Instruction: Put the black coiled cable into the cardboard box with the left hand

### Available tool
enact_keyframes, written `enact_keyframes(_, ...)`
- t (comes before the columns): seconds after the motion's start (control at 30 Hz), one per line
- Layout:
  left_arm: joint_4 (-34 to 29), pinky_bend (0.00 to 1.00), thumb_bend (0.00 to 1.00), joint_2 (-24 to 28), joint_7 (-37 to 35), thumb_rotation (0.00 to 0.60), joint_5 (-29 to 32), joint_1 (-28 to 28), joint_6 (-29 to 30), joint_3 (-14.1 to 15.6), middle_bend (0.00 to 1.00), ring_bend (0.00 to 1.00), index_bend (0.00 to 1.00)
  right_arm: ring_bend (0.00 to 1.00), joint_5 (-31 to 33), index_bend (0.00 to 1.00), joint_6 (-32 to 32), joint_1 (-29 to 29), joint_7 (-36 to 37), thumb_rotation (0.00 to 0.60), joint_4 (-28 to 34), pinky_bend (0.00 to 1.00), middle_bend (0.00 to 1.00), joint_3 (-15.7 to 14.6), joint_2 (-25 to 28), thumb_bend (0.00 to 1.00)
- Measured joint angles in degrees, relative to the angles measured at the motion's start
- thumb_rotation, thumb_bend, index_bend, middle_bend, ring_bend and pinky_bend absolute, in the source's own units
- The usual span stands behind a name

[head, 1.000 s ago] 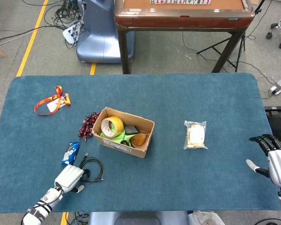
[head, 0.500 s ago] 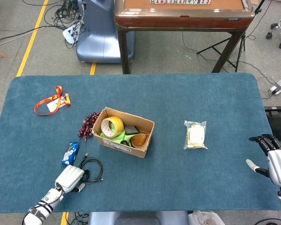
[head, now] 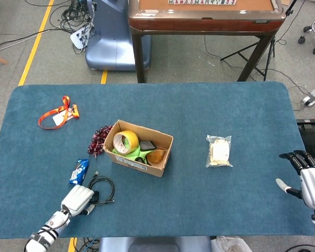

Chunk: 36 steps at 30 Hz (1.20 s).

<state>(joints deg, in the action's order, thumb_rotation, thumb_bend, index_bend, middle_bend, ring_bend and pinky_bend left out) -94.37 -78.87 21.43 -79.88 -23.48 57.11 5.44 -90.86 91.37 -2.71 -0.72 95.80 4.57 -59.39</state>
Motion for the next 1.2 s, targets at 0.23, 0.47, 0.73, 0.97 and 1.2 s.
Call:
enact_keyframes(0.23,-1.65,1.0,0.38,2.72,-2.84,0.6,-2.67,0.0,1.55,0.32,1.0,0.97,0.61,0.23,-0.09,0.33,0.2,0.07,0.09,0.6,0.14,0.44,0.36,0.04,0.12,0.0)
enact_keyframes(0.47,-3.72,1.0,0.38,6.17,-3.24,0.6,-5.25,0.53,4.32,0.69,1.0,0.97,0.62,0.23,-0.16,0.33,0.16,0.07,0.02,0.6,0.2,0.44,0.36,0.01,0.11,0.0)
enact_keyframes(0.73,-8.04,1.0,0.38,12.39,-4.01,0.6,-8.28,1.74,8.32,1.24,1.0,0.97,0.62,0.23,-0.24,0.33,0.03,0.03,-0.29,0.6,0.21,0.44,0.36,-0.08,-0.05,0.0)
enact_keyframes(0.97,-10.98,1.0,0.38,16.08,-5.42,0.6,-9.74,2.49,10.82,0.77,1.0,0.97,0.62,0.23,-0.05,0.33,-0.17,-0.05,-0.28,0.6,0.12,0.44,0.36,-0.02,-0.11,0.0)
enact_keyframes(1.2,-13.8,1.0,0.38,19.83,-5.41,0.6,-9.65,2.58,12.75,-1.3,1.0,0.97,0.62,0.23,-0.05,0.33,0.01,0.01,-0.05,0.6,0.14,0.44,0.36,0.04,0.02,0.0)
